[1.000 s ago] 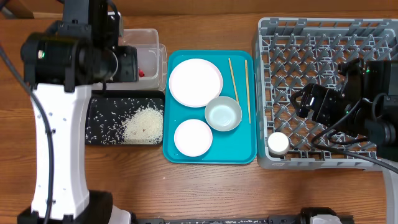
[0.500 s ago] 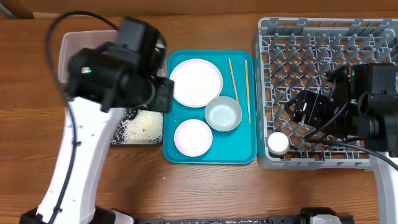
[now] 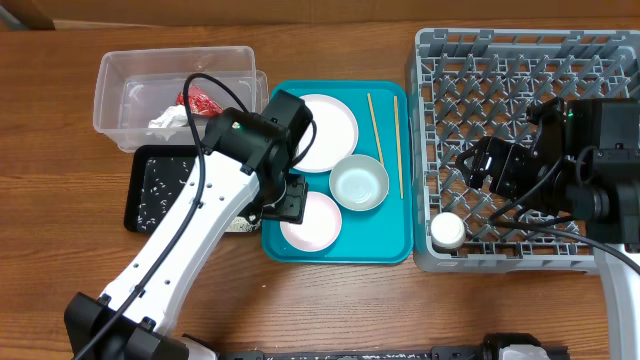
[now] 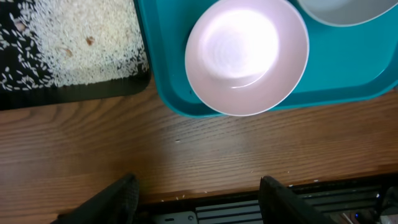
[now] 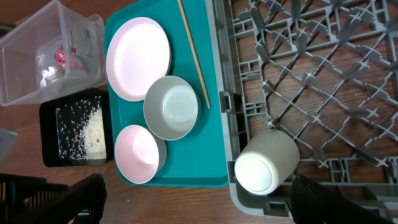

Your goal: Sort waste into correct bins and load items into the dishwasher

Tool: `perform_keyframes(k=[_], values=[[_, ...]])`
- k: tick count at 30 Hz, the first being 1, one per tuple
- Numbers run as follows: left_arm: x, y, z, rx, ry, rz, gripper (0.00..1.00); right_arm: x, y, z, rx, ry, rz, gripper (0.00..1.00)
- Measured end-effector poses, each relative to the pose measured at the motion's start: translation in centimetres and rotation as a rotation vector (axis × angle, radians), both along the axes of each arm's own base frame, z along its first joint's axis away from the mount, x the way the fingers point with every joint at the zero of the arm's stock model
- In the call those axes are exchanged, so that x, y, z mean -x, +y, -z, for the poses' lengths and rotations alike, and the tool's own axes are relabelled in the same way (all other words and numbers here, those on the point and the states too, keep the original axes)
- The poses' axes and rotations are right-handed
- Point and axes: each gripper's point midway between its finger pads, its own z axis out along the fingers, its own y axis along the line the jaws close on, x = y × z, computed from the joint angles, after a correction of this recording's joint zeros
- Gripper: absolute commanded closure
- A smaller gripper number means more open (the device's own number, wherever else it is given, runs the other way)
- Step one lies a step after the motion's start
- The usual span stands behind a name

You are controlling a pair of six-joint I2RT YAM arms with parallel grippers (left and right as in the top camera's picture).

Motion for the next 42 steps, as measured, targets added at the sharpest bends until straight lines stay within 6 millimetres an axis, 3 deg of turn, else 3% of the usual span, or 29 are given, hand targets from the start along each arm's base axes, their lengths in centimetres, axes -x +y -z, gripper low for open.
perform_keyframes(k=[9, 13, 17, 20, 23, 24, 25, 29, 32, 37, 42], values=[[0.0, -0.9, 2.2, 0.009, -0.001, 0.0, 0.35, 0.0, 0.0, 0.0, 0.0, 0.001, 0.0, 0.0], [0.8, -0.8, 3.0, -0.006, 0.027, -0.011, 0.5, 0.1, 0.0, 0.0, 0.0, 0.003, 0.0, 0.0], [1.6, 0.0, 2.8, -0.039, 0.047, -0.025, 0.47, 0.1, 0.0, 0.0, 0.0, 0.004, 0.0, 0.0], [2.1, 0.9, 1.5, -0.048, 0.002, -0.044, 0.44, 0.1, 0.0, 0.0, 0.0, 0.004, 0.0, 0.0], [2.5, 1.7, -1.6, -0.001, -0.127, -0.071, 0.38, 0.1, 0.0, 0.1, 0.0, 0.004, 0.0, 0.0], [2.8, 2.0, -2.8, 0.024, -0.178, -0.078, 0.25, 0.1, 0.0, 0.0, 0.0, 0.004, 0.0, 0.0], [3.1, 2.3, -4.3, 0.057, -0.241, -0.089, 0.0, 0.1, 0.0, 0.1, 0.0, 0.004, 0.0, 0.0], [4.7, 3.6, -8.9, 0.168, -0.442, -0.118, 0.0, 0.1, 0.0, 0.0, 0.0, 0.004, 0.0, 0.0], [5.9, 4.5, -11.0, 0.223, -0.54, -0.127, 0.0, 0.1, 0.0, 0.1, 0.0, 0.005, 0.0, 0.0], [7.0, 5.2, -12.3, 0.259, -0.603, -0.135, 0.0, 0.1, 0.0, 0.0, 0.0, 0.004, 0.0, 0.0], [7.6, 7.7, -11.7, 0.136, -0.607, -0.162, 0.0, 0.1, 0.0, 0.1, 0.0, 0.004, 0.0, 0.0]])
